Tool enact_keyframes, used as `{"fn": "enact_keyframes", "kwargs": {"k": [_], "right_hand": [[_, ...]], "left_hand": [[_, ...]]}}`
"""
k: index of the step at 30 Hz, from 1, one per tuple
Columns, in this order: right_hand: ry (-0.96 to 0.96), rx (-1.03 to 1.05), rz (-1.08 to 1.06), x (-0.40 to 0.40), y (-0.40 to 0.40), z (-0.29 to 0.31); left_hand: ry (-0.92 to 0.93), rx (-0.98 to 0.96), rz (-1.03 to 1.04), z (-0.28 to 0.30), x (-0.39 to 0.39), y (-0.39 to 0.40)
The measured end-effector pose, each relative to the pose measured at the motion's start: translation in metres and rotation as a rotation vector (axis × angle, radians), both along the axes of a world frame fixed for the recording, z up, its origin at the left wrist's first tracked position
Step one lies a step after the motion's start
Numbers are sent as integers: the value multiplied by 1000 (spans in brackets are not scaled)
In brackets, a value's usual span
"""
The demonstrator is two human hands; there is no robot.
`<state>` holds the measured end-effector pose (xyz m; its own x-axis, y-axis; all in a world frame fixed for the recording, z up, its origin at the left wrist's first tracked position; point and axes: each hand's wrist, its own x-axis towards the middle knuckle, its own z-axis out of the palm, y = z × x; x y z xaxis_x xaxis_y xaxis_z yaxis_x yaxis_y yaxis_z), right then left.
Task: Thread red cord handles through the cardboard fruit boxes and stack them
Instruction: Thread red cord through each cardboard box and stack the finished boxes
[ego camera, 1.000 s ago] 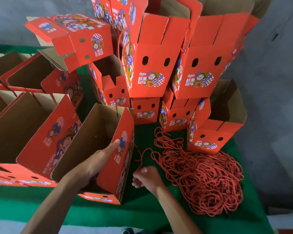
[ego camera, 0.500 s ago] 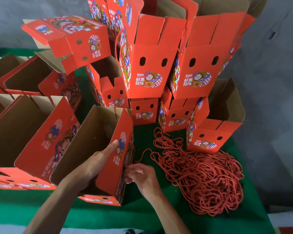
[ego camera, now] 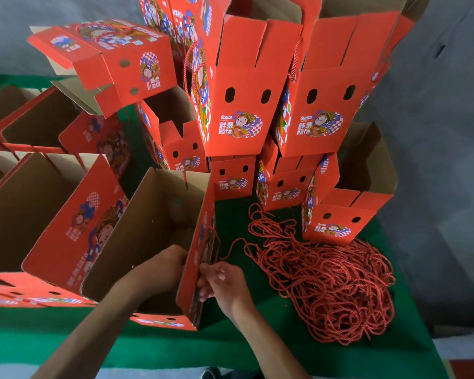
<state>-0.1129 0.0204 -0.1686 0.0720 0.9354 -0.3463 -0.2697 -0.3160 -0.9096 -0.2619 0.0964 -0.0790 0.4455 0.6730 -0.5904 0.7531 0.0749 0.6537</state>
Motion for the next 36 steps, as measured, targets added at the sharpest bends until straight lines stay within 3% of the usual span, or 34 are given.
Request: {"fn": "enact_keyframes", "kwargs": {"k": [4, 8, 11, 14, 18, 22, 27, 31, 36], "right_hand": [[1, 52, 37, -5, -7, -13], [-51, 71, 87, 3, 6, -28], [-516, 52, 47, 16, 26, -46], [-1046, 28, 276, 26, 53, -65], [-1301, -28, 499, 23, 72, -86], [-1295, -52, 490, 18, 74, -96], [-1176, -2, 460, 16, 72, -90], [-1191, -66, 468, 21, 67, -87], [-1195, -157, 524, 42, 58, -78]], "left_hand": [[247, 227, -61, -5, 11, -3], [287, 202, -127, -6, 12, -3], [203, 133, -53, 1, 6, -2], [131, 135, 59, 12, 1, -6], [175, 574, 7, 39, -22, -3], [126, 905, -129, 71, -65, 18], [133, 973, -266, 84, -95, 44], [184, 1014, -423, 75, -99, 53], [272, 1065, -422, 70, -89, 53]]}}
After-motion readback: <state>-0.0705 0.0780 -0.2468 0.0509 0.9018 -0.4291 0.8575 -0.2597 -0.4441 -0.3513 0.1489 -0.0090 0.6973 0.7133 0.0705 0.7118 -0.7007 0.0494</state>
